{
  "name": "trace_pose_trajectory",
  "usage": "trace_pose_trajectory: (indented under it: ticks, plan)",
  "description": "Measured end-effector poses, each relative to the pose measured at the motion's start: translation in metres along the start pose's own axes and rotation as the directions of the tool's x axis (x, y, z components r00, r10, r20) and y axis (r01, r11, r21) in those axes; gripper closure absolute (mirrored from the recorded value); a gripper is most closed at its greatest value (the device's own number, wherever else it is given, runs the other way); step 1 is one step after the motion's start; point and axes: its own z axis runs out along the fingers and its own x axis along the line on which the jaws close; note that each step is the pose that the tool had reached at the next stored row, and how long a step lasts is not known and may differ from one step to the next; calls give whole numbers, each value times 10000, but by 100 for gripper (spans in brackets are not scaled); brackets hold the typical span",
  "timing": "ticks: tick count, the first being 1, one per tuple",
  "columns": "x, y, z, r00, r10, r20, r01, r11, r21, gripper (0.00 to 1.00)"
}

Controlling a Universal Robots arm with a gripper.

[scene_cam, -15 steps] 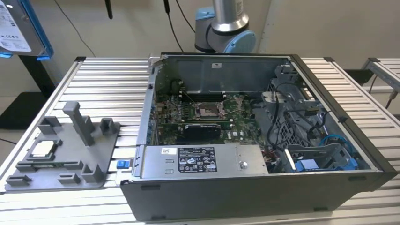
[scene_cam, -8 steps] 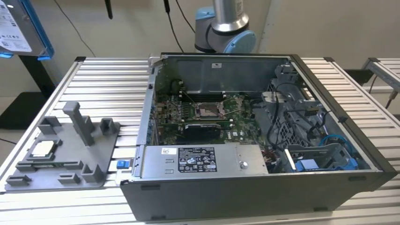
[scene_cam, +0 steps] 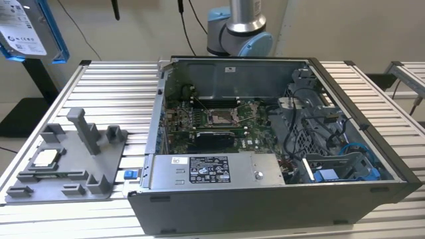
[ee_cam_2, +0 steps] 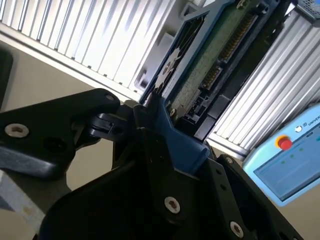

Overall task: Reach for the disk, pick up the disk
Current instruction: 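Pick up the disk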

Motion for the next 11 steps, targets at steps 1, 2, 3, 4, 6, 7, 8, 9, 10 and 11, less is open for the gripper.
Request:
trace_pose_trajectory:
  ticks: [1, 2, 3, 4, 6, 7, 8, 9, 10, 11]
  plan:
    - [-2, -46, 5, 10000, 0, 0, 0, 10000, -5, 100]
    - [-5, -90, 10, 10000, 1, -1, -1, 10000, -10, 100]
    - [-7, -135, 15, 10000, 1, -1, -1, 10000, -15, 100]
    - [-9, -181, 21, 10000, 1, -1, -1, 10000, -21, 100]
    - [-14, -270, 31, 10000, 3, -3, -3, 10000, -35, 100]
    - [-16, -314, 37, 10000, 3, -2, -3, 10000, -40, 100]
    - [-19, -361, 41, 10000, 4, -3, -4, 10000, -46, 100]
    - [-21, -408, 47, 10000, 4, -4, -4, 10000, -52, 100]
    - [-23, -451, 52, 10000, 4, -4, -4, 10000, -56, 100]
    - [-25, -494, 57, 10000, 4, -4, -4, 10000, -61, 100]
